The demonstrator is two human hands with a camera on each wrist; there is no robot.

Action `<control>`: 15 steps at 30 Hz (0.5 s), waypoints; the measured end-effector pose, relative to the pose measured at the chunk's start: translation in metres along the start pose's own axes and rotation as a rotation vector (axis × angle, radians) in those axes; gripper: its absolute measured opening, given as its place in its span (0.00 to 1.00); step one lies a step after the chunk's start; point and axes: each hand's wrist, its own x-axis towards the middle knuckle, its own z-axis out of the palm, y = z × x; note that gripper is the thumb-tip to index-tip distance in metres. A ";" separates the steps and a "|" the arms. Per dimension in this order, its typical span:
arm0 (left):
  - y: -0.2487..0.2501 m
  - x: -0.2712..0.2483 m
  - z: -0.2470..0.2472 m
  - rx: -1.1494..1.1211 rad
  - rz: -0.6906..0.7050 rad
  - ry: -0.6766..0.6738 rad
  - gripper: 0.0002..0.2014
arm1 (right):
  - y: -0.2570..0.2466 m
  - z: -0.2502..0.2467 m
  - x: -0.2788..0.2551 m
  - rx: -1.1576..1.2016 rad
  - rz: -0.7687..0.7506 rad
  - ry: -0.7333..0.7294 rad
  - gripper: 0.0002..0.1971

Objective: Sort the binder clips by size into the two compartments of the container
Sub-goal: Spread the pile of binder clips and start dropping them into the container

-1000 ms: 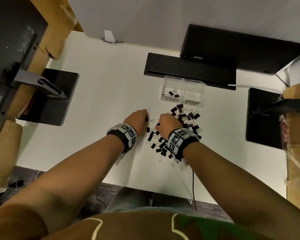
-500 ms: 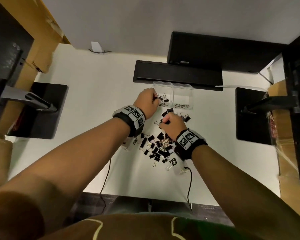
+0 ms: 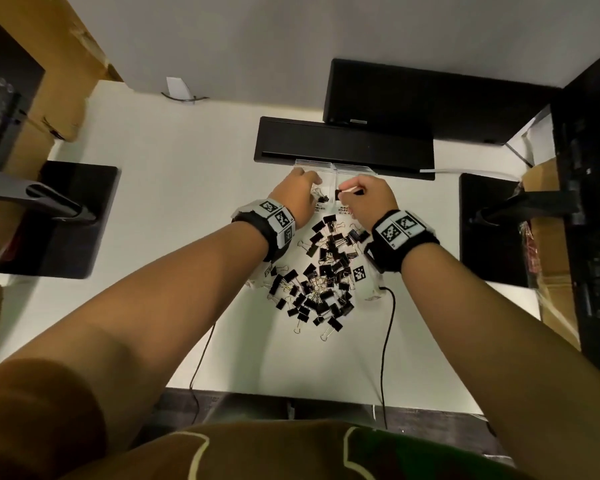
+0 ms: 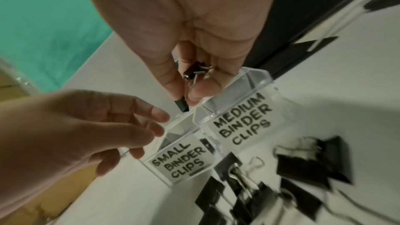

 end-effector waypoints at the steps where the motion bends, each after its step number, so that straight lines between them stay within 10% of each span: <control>1: -0.002 -0.006 0.001 -0.005 0.007 0.017 0.14 | -0.005 0.003 0.004 -0.039 -0.025 0.003 0.07; 15: -0.023 -0.062 0.054 0.114 0.184 -0.170 0.21 | -0.001 0.009 -0.010 -0.151 -0.140 -0.023 0.13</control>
